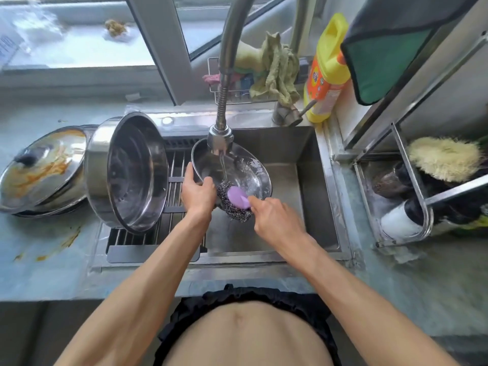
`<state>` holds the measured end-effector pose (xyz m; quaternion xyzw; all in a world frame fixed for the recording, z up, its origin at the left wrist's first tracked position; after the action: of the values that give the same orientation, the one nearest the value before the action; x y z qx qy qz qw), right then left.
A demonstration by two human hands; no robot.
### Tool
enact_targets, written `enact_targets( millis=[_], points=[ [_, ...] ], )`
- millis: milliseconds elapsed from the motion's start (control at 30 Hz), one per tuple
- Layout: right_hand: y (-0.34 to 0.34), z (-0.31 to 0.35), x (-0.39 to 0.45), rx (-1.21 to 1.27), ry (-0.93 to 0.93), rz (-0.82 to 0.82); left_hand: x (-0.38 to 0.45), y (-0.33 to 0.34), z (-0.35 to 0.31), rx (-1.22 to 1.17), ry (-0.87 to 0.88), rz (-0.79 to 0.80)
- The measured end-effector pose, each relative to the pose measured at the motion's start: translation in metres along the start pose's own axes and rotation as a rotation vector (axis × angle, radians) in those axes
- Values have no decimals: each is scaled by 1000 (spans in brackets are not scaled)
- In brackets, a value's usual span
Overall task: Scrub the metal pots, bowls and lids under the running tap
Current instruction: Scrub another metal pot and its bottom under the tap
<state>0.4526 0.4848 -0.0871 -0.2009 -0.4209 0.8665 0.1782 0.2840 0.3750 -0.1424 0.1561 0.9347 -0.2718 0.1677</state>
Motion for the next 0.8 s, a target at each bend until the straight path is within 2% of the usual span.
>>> enact_targets(
  millis=[67,233,367,467,533,667,800],
  points=[
    [-2,-6,-4,-34,-5,13,-3,-4,0,-37,-33,10],
    [-11,-47,-12,-38,181,-7,-11,-5,-2,-121,-35,-2],
    [5,-16,-5,105,64,-69,-17,8,4,-114,-84,20],
    [16,-53,-4,149,250,-63,-27,10,-3,-193,-60,34],
    [16,-80,-12,298,389,-123,-21,6,-2,-206,-57,21],
    [14,-101,-22,581,601,-302,-17,13,4,-281,-160,78],
    [42,-112,-18,1070,794,-255,-35,31,2,-287,-194,147]
  ],
)
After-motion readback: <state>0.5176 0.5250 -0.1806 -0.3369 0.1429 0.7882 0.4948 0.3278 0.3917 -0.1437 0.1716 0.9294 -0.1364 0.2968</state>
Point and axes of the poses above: each hand's wrist, its own x-axis towards the middle knuckle, its own y-axis out of the palm, z = x × y, the point moved 10 cm from there along x, towards the middle knuckle, and after that the axes turned 10 degrees about x, right-handed, at the moved point
